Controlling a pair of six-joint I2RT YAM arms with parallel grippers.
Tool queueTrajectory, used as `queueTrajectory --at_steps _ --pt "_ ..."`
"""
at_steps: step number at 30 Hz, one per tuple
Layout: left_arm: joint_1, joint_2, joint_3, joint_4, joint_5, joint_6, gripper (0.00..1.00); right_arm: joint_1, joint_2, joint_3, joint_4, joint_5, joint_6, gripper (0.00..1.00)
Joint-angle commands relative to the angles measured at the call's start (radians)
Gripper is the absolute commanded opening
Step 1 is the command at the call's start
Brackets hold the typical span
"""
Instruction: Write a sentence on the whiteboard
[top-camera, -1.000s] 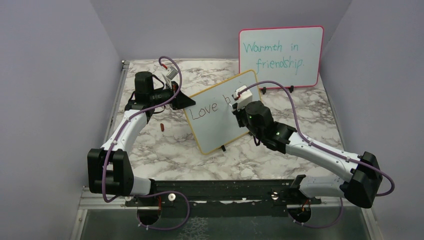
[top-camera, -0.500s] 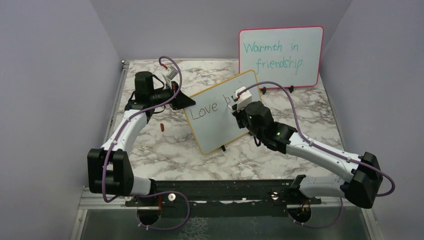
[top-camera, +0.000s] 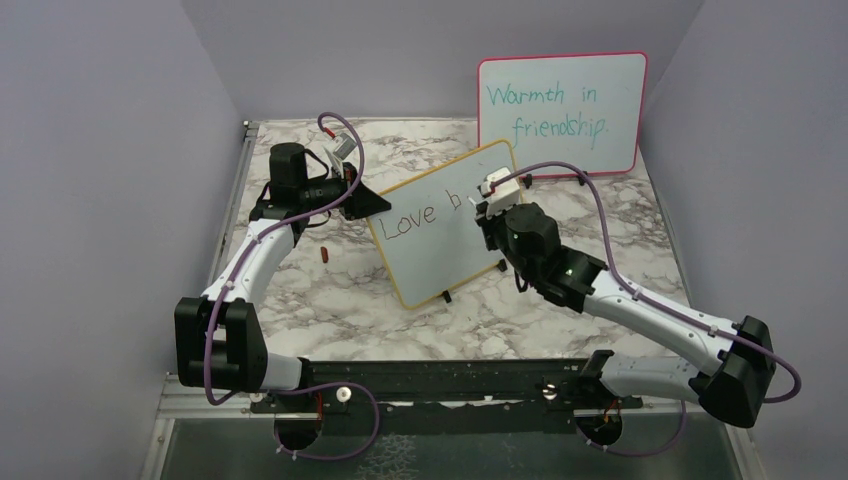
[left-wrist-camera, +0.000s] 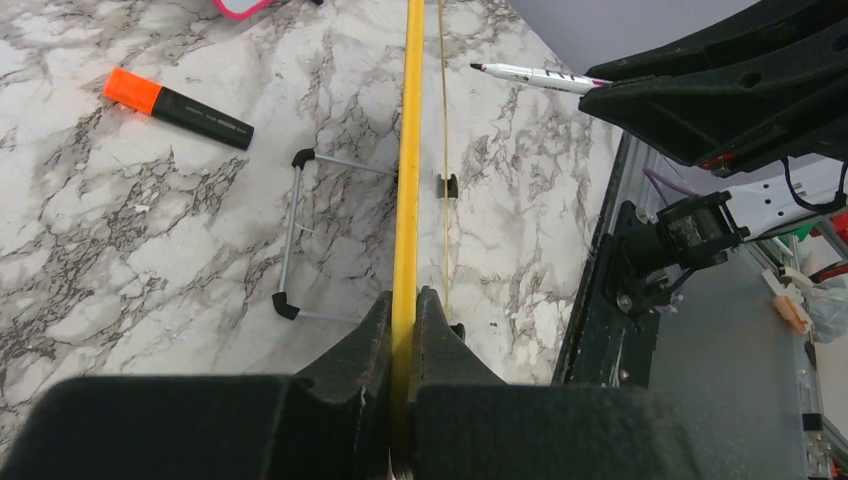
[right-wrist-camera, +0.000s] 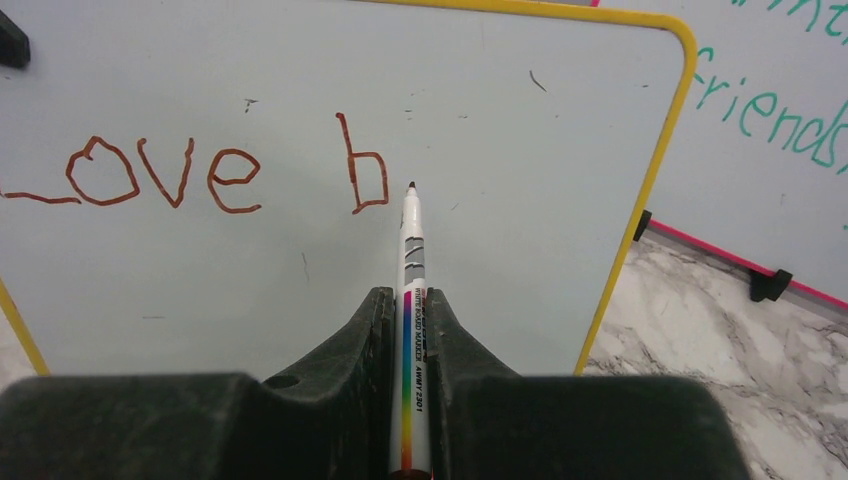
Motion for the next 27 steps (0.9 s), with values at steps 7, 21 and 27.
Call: queueTrajectory --at_steps 7,21,27 --pt "-0.031 0.032 -0.020 -0.103 -0.104 0.117 0.00 -0.052 -0.019 -0.023 0.095 -0.015 -0.043 0.01" --pt "-0.030 0.032 -0.018 -0.104 -0.100 0.116 0.00 -0.085 0.012 -0.007 0.102 -0.133 -0.045 0.01" --pt "-0.030 0.030 -0.019 -0.104 -0.101 0.117 0.00 -0.085 0.036 -0.001 0.113 -0.136 -0.041 0.01"
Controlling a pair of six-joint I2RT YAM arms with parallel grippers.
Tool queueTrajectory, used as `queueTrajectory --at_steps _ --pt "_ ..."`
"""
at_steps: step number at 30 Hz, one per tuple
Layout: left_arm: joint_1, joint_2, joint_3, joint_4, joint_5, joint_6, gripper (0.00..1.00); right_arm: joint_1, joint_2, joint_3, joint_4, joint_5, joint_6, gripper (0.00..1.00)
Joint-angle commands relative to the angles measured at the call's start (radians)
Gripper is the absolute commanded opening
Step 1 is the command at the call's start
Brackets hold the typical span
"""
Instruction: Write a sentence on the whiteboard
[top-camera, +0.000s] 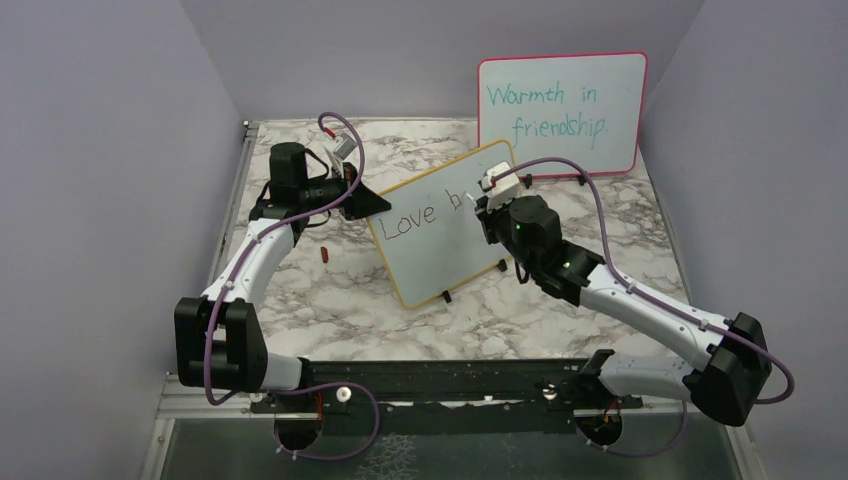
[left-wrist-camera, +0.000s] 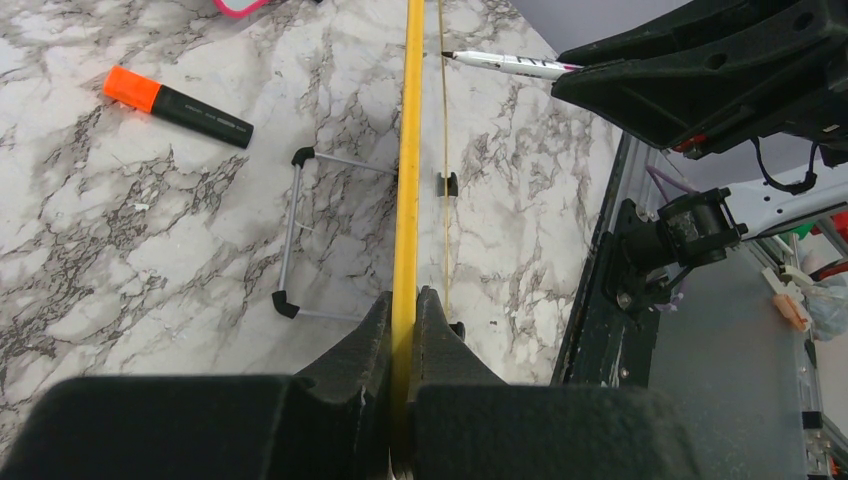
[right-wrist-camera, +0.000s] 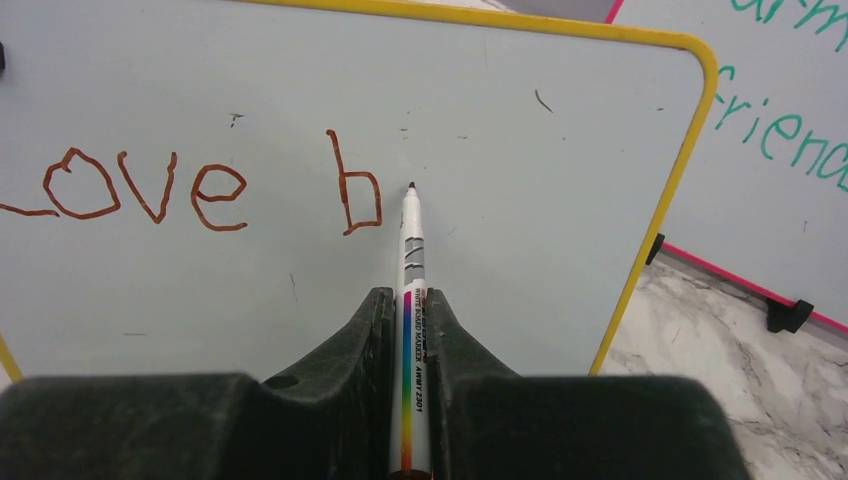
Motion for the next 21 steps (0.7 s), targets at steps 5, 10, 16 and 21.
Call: queueTrajectory --at_steps 5,10,16,21 --pt "-0.030 0.032 -0.024 -0.091 -0.102 0.108 0.00 -0.006 0.020 0.023 0.047 -0.037 0.001 0.01" --pt "-0.030 0.034 -0.024 -0.091 -0.102 0.108 0.00 -0.007 0.023 0.029 0.054 -0.045 0.004 0.01" --pt "-0.031 0.035 -0.023 -0.091 -0.099 0.108 0.00 -0.007 0.033 0.032 0.068 -0.045 0.005 0.01" --pt "-0.030 0.034 -0.023 -0.091 -0.099 0.108 0.00 -0.006 0.036 0.035 0.080 -0.040 0.009 0.01"
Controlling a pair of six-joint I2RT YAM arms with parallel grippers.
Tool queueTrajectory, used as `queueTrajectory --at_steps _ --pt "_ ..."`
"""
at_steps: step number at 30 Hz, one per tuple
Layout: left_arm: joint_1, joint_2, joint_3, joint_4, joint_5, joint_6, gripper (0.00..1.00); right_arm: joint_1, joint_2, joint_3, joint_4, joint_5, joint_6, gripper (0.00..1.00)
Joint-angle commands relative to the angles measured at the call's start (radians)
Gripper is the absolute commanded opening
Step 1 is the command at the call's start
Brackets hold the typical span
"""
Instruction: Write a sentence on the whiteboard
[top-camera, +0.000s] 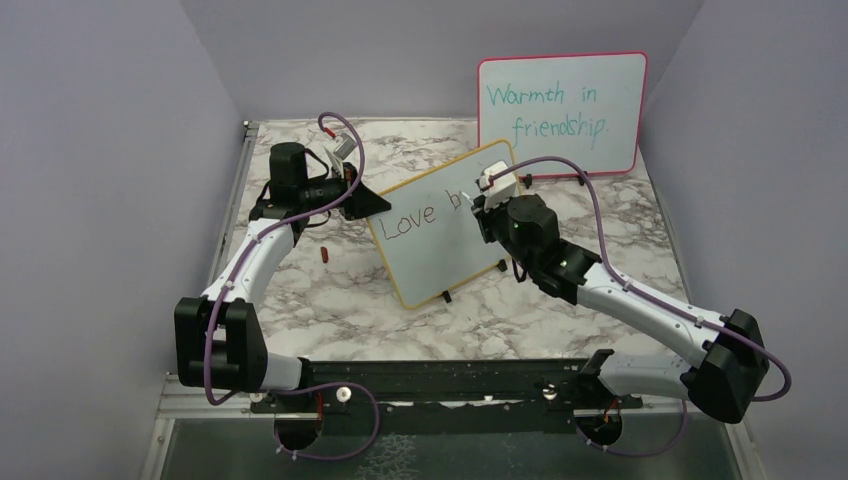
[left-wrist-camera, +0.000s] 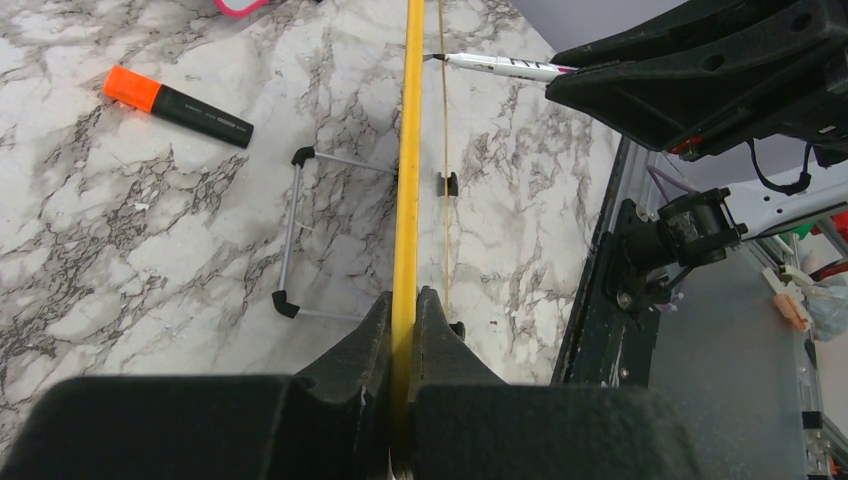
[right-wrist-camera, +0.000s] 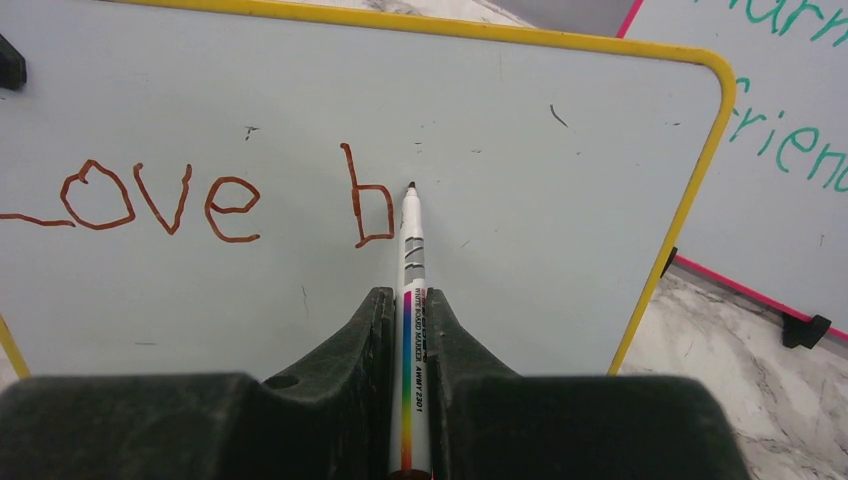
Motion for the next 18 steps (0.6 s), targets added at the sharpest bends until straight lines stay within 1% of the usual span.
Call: queueTrajectory --at_steps 1,18 --pt "-0.030 0.033 -0.023 -0.090 -0.099 0.108 0.00 -0.004 0.010 0.035 0.055 -0.013 0.009 0.01" --pt "-0.030 0.027 -0.024 -0.090 -0.103 0.108 0.00 -0.004 -0.002 0.031 -0.012 0.008 0.026 0.01"
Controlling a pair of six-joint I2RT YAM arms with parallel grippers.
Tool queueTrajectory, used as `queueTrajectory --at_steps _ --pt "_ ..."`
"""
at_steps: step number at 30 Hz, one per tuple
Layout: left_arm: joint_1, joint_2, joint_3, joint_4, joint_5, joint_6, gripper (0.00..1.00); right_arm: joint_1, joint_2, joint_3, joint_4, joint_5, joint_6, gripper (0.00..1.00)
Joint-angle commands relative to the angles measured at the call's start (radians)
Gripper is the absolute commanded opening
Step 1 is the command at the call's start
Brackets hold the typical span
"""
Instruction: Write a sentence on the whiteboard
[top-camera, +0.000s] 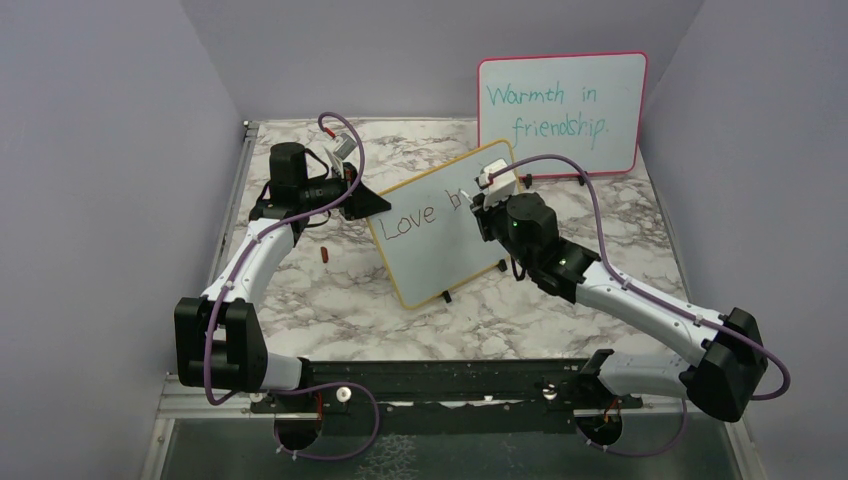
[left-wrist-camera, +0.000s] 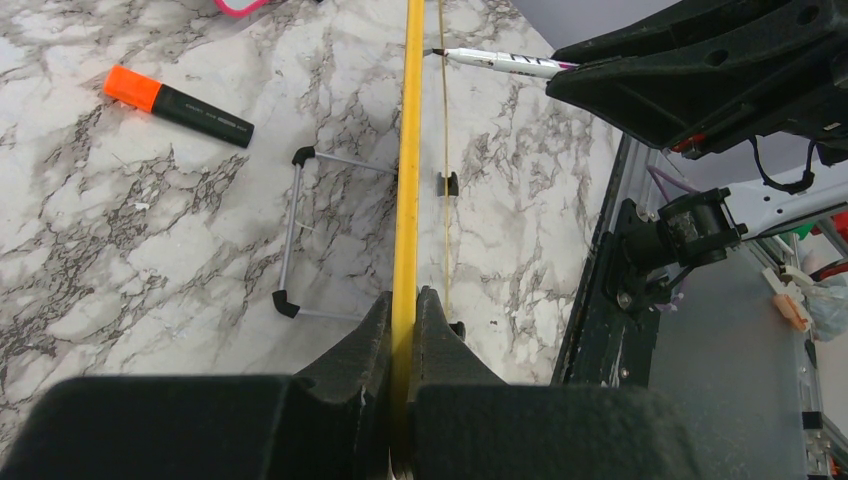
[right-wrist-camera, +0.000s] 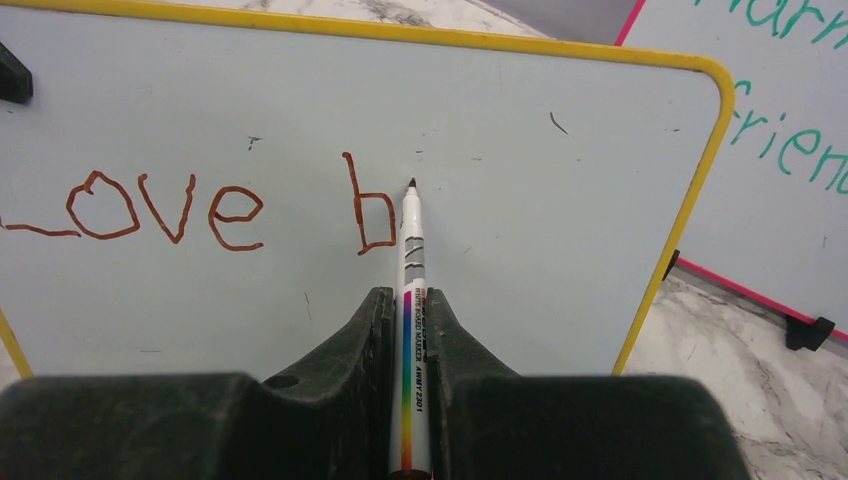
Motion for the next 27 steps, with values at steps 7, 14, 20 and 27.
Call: queueTrajectory --at_steps 7,14,20,27 --pt "-0.030 0.027 -0.024 -0.090 -0.104 0.109 0.00 -0.004 -0.055 0.000 -0.027 -0.009 0.027 0.01" --pt "-0.030 0.029 -0.026 -0.090 -0.105 0.108 0.00 -0.004 -0.051 -0.011 -0.051 -0.005 0.036 0.01" --pt "-0.030 0.029 -0.024 -0.090 -0.105 0.109 0.00 -0.005 -0.044 -0.019 -0.059 0.000 0.048 0.01" --pt "-0.030 0.030 -0.024 -0.091 -0.106 0.109 0.00 -0.004 -0.031 -0.017 -0.047 0.005 0.045 0.01"
